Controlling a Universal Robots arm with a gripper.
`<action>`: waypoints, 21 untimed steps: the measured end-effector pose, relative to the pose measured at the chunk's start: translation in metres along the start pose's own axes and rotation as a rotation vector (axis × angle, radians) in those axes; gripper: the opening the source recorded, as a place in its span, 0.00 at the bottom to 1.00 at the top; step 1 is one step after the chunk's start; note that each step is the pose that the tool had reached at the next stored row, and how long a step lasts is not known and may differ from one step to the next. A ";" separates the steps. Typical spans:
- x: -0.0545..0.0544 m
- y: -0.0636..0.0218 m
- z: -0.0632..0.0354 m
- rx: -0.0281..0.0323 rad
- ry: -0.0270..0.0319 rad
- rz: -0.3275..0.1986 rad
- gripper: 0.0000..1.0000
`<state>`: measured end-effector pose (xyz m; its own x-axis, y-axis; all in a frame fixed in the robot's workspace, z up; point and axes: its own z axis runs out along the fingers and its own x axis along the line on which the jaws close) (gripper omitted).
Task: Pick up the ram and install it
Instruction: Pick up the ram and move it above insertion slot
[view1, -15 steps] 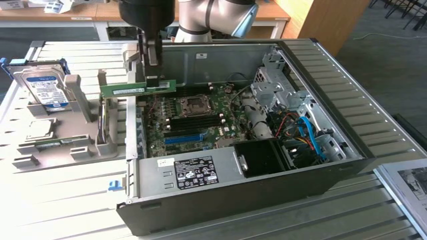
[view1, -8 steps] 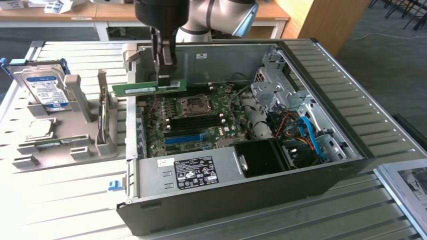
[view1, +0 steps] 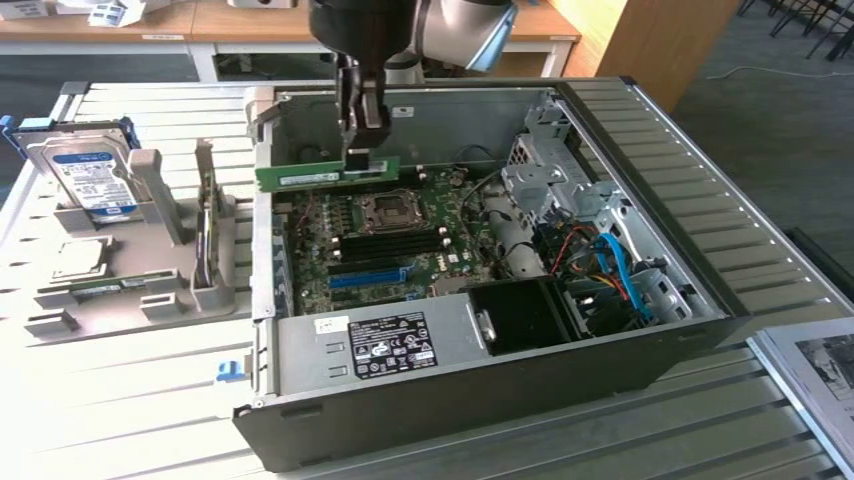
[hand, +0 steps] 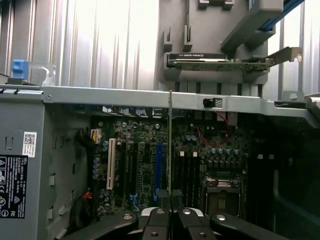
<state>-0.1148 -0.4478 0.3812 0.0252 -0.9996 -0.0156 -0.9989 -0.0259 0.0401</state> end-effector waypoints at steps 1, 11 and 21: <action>0.000 -0.0027 -0.0001 -0.0001 0.0001 0.000 0.12; 0.001 -0.0313 -0.0012 -0.0003 -0.0001 0.000 0.12; 0.002 -0.0712 -0.0029 -0.0007 0.0000 0.000 0.12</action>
<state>-0.0435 -0.4478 0.3812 0.0253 -0.9996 -0.0156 -0.9988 -0.0259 0.0408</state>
